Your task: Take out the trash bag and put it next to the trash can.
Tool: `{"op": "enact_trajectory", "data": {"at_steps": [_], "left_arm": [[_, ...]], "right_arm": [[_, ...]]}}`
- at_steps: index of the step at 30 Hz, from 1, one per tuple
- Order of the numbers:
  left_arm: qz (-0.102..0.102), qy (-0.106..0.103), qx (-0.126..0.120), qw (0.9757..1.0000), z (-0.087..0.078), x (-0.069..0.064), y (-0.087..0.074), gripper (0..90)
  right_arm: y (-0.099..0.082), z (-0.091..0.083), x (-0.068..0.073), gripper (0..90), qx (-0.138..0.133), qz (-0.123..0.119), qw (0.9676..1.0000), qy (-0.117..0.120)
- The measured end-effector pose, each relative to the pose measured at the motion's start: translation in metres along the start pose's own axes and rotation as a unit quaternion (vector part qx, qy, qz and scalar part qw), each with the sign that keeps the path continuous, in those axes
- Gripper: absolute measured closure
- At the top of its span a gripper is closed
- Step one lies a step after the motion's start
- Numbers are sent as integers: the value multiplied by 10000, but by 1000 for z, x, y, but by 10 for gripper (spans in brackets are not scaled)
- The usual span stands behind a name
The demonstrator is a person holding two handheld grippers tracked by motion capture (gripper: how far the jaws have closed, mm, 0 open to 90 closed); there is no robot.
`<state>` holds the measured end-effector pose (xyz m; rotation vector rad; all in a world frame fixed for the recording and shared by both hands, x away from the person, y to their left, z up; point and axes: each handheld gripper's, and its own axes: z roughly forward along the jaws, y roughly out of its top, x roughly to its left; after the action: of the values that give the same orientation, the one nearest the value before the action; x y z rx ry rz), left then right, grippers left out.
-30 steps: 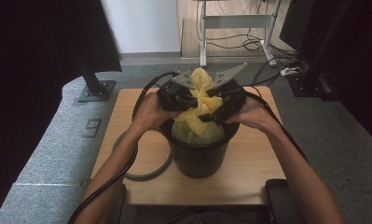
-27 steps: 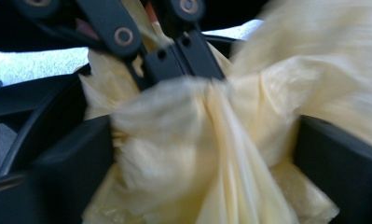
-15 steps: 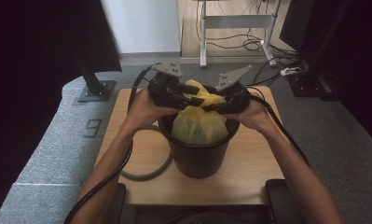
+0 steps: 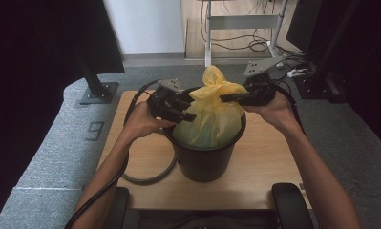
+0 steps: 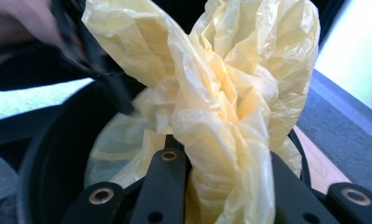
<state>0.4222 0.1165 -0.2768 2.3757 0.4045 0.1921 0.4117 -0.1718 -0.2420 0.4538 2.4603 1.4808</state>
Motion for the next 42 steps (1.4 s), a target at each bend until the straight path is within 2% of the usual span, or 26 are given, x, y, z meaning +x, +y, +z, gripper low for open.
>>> {"op": "enact_trajectory", "data": {"at_steps": [2, 4, 7, 10, 11, 13, 14, 17, 18, 19, 22, 23, 24, 26, 28, 29, 32, 35, 38, 40, 42], "left_arm": [[66, 182, 26, 9998, -1, 1, 1, 788], [23, 344, -225, 9992, -9, 2, 4, 888], [-7, 340, -577, 9978, -21, 1, 12, 895], [128, 306, -671, 9972, -25, -5, 22, 895], [187, 276, -675, 9972, -25, -8, 26, 895], [289, 199, -709, 9969, -23, -13, 32, 896], [353, 176, -700, 9968, -21, -16, 35, 895], [520, 138, -664, 9963, -15, -23, 43, 895], [558, 91, -678, 9961, -14, -24, 45, 895], [581, 62, -709, 9958, -13, -26, 46, 895], [516, -59, -824, 9952, -13, -26, 46, 877], [421, -96, -856, 9954, -14, -25, 44, 838], [361, -85, -841, 9958, -15, -24, 43, 760], [299, 69, -866, 9958, -20, -23, 38, 591], [153, 139, -835, 9963, -24, -21, 32, 467], [87, 192, -811, 9965, -26, -19, 28, 428], [-176, 141, -749, 9969, -28, -12, 15, 372], [-370, 133, -488, 9980, -22, -6, 3, 365], [-391, 248, -222, 9987, -13, -3, -6, 383], [-411, 223, -275, 9985, -11, -1, -8, 506], [-326, 206, -350, 9986, -12, -1, -5, 687]], "right_arm": [[1, 1, 1, 816, -10, 36, 9998, 170], [0, 4, 4, 814, 155, -8, 9995, 257], [0, 14, 5, 807, 507, -61, 9983, 274], [2, 26, 7, 764, 736, -152, 9966, 336], [3, 31, 8, 702, 781, -203, 9964, 275], [6, 40, 11, 501, 839, -283, 9960, 128], [7, 45, 12, 404, 853, -301, 9958, 168], [10, 58, 18, 294, 920, -472, 9944, 207], [10, 63, 20, 299, 962, -502, 9938, 223], [10, 66, 22, 347, 1020, -537, 9931, 196], [9, 70, 24, 610, 1131, -540, 9919, 196], [8, 69, 24, 683, 1159, -527, 9917, 156], [7, 68, 23, 728, 1173, -506, 9917, 147], [3, 67, 22, 772, 1254, -423, 9912, 88], [0, 64, 18, 782, 1325, -333, 9906, 42], [-1, 61, 16, 783, 1302, -269, 9911, 35], [0, 51, 11, 782, 1168, -107, 9931, -20], [4, 40, 8, 782, 964, -4, 9953, -15], [11, 29, 6, 781, 789, 61, 9969, 30], [15, 24, 7, 781, 740, 92, 9972, 97], [19, 25, 10, 777, 777, 45, 9968, 161]]}}
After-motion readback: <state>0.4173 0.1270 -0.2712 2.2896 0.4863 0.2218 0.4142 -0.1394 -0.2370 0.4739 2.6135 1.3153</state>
